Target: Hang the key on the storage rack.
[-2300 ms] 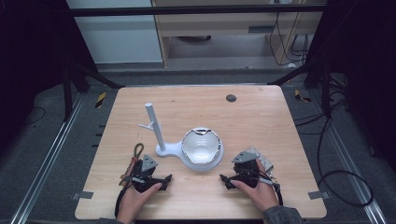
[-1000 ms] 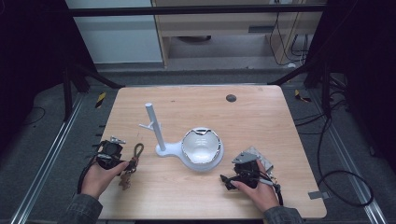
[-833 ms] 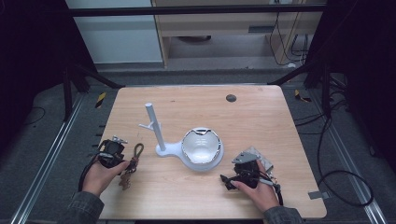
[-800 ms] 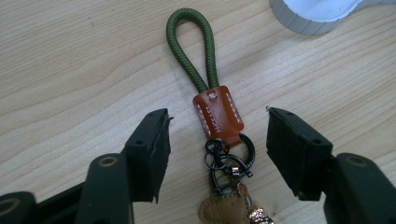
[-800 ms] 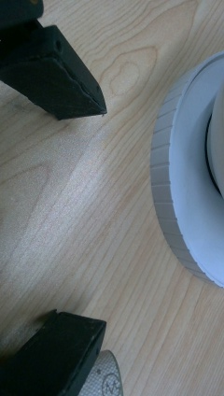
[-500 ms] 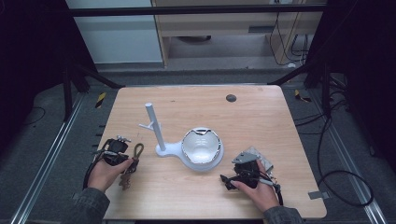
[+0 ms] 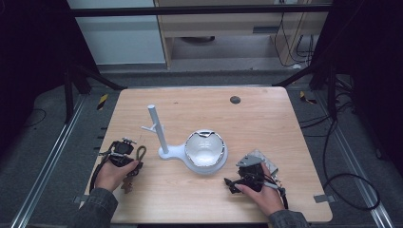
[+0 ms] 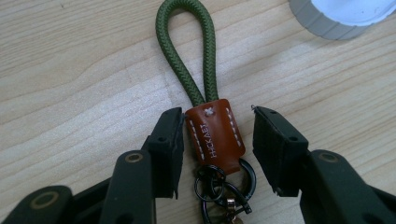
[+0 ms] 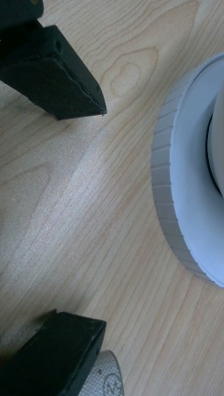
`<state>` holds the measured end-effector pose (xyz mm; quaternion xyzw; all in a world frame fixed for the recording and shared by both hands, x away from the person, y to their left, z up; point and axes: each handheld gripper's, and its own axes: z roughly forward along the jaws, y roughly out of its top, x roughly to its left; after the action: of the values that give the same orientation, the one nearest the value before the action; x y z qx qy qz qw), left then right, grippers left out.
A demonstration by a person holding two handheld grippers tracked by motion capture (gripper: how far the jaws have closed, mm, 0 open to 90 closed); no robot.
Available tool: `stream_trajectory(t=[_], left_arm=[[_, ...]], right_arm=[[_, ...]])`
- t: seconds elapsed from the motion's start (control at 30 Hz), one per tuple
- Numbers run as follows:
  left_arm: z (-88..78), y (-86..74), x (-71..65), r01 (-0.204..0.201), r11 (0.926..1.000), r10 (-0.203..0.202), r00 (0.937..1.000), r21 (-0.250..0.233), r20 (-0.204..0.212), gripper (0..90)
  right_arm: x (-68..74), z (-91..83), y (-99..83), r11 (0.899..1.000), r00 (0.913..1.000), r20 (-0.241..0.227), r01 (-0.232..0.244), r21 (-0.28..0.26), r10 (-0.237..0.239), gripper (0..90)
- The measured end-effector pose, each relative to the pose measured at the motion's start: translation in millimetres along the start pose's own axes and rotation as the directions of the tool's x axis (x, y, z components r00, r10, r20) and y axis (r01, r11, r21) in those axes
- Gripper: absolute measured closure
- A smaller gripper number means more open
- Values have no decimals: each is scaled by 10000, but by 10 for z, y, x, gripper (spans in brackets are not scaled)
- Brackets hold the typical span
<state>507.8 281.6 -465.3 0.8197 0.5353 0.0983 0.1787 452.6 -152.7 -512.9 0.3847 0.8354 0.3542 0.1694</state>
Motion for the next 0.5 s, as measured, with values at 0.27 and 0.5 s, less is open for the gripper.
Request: stream_trajectory(t=[0.27,0.5], left_arm=[[32,-7,-6,-229,9997,230,9996,62,-170,583],[32,-14,-28,-557,9984,555,9978,-61,-356,656]], right_arm=[[2,-1,-1,10000,10000,-17,-5,-1,5,7],[4,-3,-2,10000,10000,-28,-6,-4,6,6]])
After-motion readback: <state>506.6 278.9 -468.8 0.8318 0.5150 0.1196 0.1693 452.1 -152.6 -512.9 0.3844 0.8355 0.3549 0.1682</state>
